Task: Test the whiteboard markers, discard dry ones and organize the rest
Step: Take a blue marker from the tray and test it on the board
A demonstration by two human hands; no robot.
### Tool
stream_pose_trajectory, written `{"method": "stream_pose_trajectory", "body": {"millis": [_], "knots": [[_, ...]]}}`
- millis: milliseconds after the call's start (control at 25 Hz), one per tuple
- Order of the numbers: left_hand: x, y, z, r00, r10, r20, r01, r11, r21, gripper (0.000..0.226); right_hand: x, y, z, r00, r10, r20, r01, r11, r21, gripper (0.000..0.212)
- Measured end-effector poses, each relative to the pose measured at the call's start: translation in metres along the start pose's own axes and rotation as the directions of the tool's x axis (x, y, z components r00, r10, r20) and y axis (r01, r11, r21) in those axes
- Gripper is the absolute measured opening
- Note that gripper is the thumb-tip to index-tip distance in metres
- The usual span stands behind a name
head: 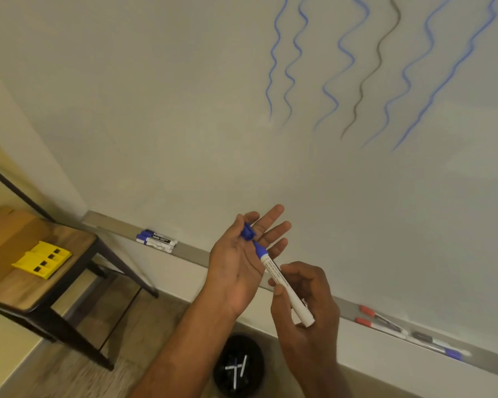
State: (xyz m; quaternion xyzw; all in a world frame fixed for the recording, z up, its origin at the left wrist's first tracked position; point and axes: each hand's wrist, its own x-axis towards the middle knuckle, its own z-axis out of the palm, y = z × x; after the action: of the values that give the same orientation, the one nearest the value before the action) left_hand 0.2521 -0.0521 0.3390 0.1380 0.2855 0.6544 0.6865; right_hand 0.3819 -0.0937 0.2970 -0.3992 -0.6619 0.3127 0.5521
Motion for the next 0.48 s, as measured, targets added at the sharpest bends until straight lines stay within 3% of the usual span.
{"method": "stream_pose_trajectory", "body": {"millis": [320, 480], "knots": [[-0.015, -0.036, 0.019, 0.991, 0.097, -0.089, -0.089, 0.992, 0.085, 0.026, -0.004, 0.015, -0.035, 0.997, 0.038, 0.066, -0.040, 0.999, 0.028, 0.018], [-0.023, -0.050, 0.022, 0.964, 0.209, -0.166, -0.179, 0.968, 0.175, 0.026, -0.006, 0.018, -0.046, 0.986, 0.003, 0.169, 0.003, 0.999, -0.036, 0.030]]}}
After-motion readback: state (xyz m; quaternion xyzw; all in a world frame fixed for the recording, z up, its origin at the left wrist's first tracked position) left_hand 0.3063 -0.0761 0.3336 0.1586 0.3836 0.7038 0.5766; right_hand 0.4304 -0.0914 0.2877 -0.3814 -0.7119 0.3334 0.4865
